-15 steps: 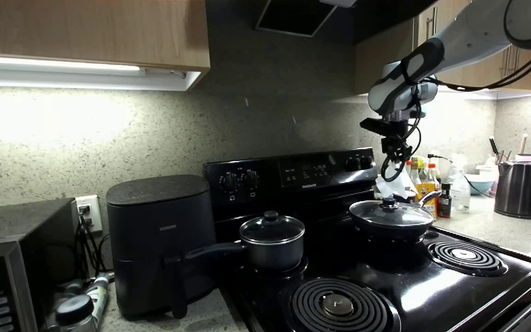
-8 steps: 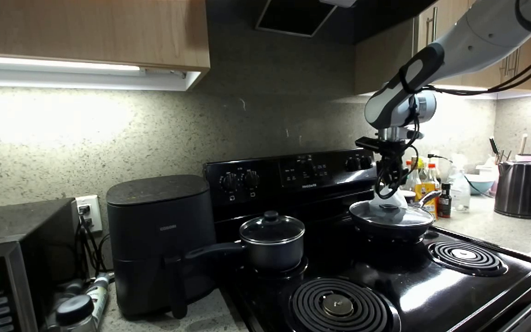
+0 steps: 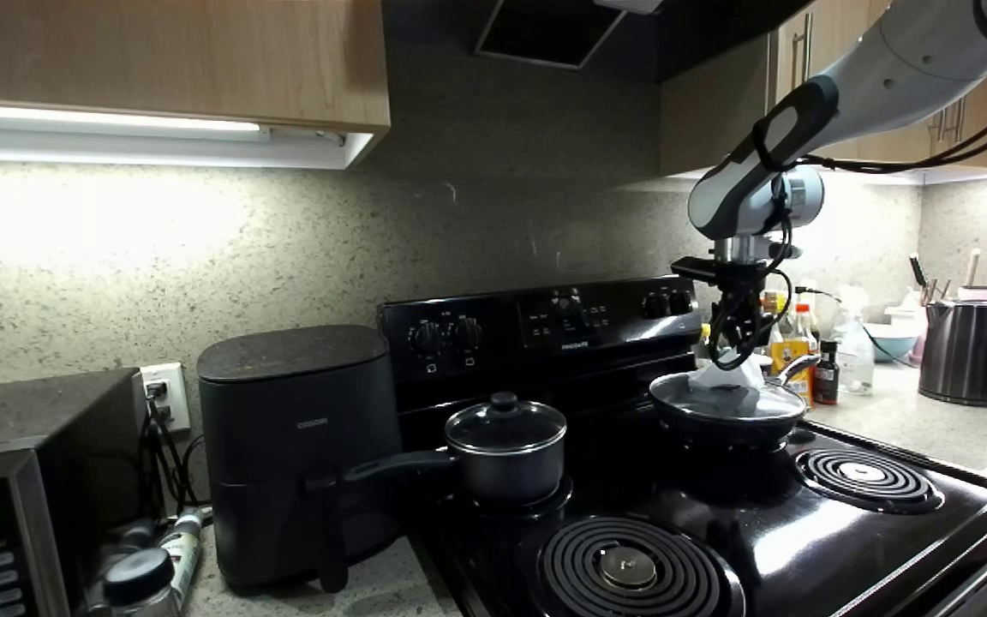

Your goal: Wipe the pot with the paper towel

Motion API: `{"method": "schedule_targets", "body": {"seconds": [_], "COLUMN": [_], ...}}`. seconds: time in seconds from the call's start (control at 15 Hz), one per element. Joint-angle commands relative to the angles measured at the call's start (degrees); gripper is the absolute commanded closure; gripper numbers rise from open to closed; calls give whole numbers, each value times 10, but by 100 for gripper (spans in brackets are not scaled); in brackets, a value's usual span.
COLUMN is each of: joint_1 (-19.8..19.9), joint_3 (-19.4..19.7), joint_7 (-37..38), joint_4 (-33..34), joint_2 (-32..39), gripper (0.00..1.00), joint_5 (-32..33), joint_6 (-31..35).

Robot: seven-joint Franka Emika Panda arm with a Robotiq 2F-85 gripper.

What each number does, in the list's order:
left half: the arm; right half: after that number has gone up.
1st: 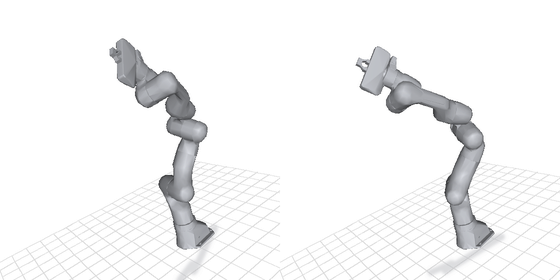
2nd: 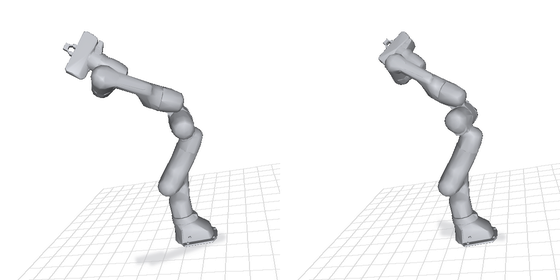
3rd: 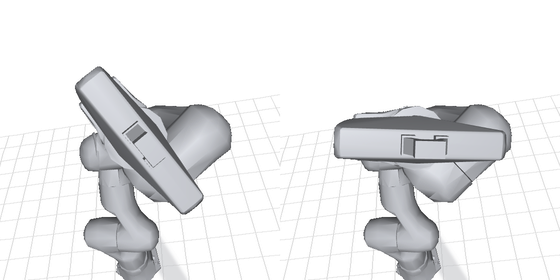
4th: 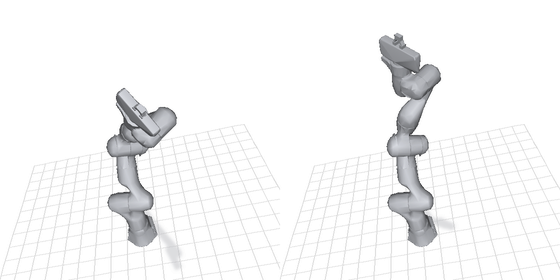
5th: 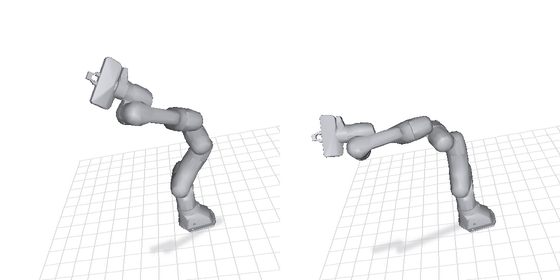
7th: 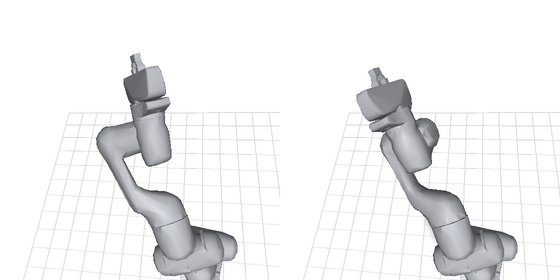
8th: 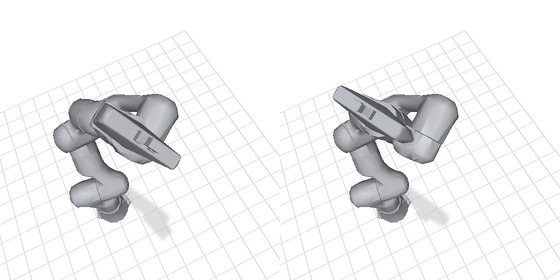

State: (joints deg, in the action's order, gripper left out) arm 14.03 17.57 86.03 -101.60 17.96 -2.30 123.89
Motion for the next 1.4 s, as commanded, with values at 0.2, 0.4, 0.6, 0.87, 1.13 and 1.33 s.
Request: {"method": "schedule_targets", "body": {"seconds": [0.2, 0.4, 0.6, 0.87, 1.13, 1.33], "joint_1": [-3, 6, 7, -4, -1, -1], "joint_3": [-16, -28, -23, -8, -5, -4], "joint_7": [-48, -130, -167, -137, -139, -139], "joint_4": [-43, -92, -135, -172, -144, -144], "joint_2": [-15, -30, -43, -64, -43, -44], "gripper": [98, 98, 98, 98, 93, 98], "joint_5": [-10, -32, -56, -41, -44, -44], "joint_6": [3, 10, 6, 17, 3, 3]}}
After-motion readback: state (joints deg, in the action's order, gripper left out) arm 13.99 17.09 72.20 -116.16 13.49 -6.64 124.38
